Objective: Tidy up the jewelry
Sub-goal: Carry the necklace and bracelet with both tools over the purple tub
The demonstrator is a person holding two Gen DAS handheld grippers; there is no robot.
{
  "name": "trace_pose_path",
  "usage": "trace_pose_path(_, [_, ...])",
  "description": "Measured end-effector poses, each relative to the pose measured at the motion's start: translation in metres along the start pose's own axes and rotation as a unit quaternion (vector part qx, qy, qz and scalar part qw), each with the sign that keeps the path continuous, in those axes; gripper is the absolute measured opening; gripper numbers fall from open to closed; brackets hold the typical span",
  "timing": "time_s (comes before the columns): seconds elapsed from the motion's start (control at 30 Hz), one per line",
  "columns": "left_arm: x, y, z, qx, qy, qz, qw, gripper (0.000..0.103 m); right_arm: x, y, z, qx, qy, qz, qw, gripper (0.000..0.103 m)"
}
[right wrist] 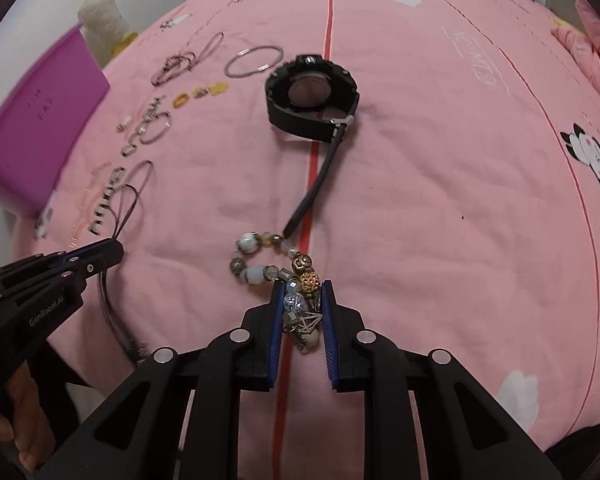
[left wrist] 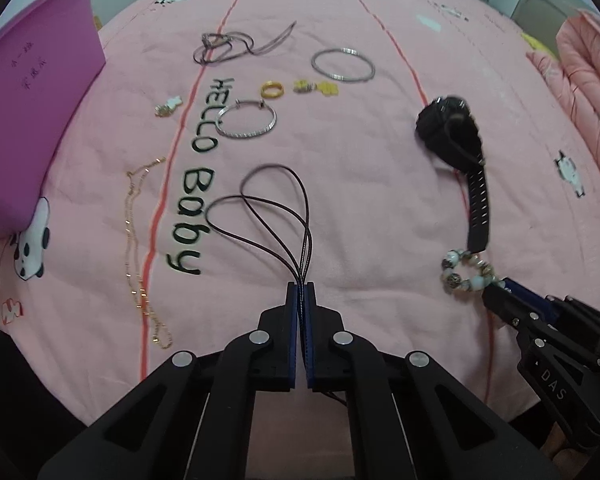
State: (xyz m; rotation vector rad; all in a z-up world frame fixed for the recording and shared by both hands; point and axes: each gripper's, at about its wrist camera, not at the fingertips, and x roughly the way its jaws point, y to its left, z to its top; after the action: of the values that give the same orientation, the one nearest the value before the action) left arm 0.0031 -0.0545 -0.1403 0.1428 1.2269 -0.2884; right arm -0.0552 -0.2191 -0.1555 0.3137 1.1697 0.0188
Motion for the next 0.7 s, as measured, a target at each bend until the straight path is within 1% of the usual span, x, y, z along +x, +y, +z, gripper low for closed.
trace_pose_path(0.2, [-0.033, 0.012, 0.007, -0.007, -0.022, -0.028, 0.9993, 0.003, -0.021, 0.014, 0.006, -0.005, -0.031, 0.024, 0.999, 0.018])
trace_pose_path(0.47, [-0.065, 0.028, 0.015, -0.015, -0.048, -0.038, 0.9980, 0.003, -0.048, 0.018, 0.002, 0.007, -0.048, 0.044, 0.998, 0.017])
trace_pose_path(0.7, [-0.097, 0.040, 0.020, -0.019, -0.077, -0.034, 0.9963, 0.003, -0.070, 0.031, 0.013, 0.006, -0.064, 0.050, 0.997, 0.017])
